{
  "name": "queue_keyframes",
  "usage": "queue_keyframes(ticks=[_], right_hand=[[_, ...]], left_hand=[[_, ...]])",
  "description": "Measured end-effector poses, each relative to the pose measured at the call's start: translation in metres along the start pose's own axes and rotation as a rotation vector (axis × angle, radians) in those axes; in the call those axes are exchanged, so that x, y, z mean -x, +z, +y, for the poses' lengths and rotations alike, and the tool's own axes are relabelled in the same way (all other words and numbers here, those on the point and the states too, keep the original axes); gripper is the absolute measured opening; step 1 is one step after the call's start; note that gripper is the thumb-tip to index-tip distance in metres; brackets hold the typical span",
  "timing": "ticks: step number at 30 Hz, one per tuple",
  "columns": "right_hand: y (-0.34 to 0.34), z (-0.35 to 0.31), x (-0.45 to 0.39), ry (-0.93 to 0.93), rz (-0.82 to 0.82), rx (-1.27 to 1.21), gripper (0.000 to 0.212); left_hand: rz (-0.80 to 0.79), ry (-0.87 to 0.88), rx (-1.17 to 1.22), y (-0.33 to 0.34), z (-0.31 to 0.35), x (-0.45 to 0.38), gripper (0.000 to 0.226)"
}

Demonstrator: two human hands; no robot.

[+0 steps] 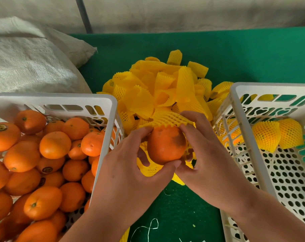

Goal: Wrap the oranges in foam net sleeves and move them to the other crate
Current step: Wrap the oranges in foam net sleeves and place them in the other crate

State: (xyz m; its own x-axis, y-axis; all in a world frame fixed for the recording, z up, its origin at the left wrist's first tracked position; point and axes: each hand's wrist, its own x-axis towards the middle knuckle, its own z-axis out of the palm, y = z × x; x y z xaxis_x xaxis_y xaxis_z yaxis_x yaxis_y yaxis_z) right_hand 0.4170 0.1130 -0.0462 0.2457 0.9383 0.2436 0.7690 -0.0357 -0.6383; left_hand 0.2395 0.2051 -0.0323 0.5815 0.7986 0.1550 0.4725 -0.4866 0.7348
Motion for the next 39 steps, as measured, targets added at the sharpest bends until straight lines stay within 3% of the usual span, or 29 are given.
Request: queue_keyframes(ticks=[5, 11, 15, 22, 39], right_hand=[[0.001, -0.003, -0.001, -0.029, 0.033, -0.042, 0.057], [0.000, -0.009, -0.001, -0.121, 0.086, -0.005, 0.058], [0.001, -0.012, 0.001, -0.164, 0.103, 0.009, 0.040], [0.000, -0.018, 0.000, -0.187, 0.100, 0.022, 0.020], [0.001, -0.025, 0.001, -0.260, 0.118, -0.019, 0.035]], left_hand=[[0.070, 0.035, -0.054, -0.001, 0.006, 0.001, 0.067], [0.145, 0.061, 0.080, 0.001, 0.005, 0.004, 0.065], [0.199, 0.094, 0.092, 0.002, 0.004, 0.004, 0.066], [0.252, -0.014, 0.032, 0.002, 0.003, 0.002, 0.062], [0.300, -0.132, 0.169, 0.005, 0.000, -0.002, 0.078]])
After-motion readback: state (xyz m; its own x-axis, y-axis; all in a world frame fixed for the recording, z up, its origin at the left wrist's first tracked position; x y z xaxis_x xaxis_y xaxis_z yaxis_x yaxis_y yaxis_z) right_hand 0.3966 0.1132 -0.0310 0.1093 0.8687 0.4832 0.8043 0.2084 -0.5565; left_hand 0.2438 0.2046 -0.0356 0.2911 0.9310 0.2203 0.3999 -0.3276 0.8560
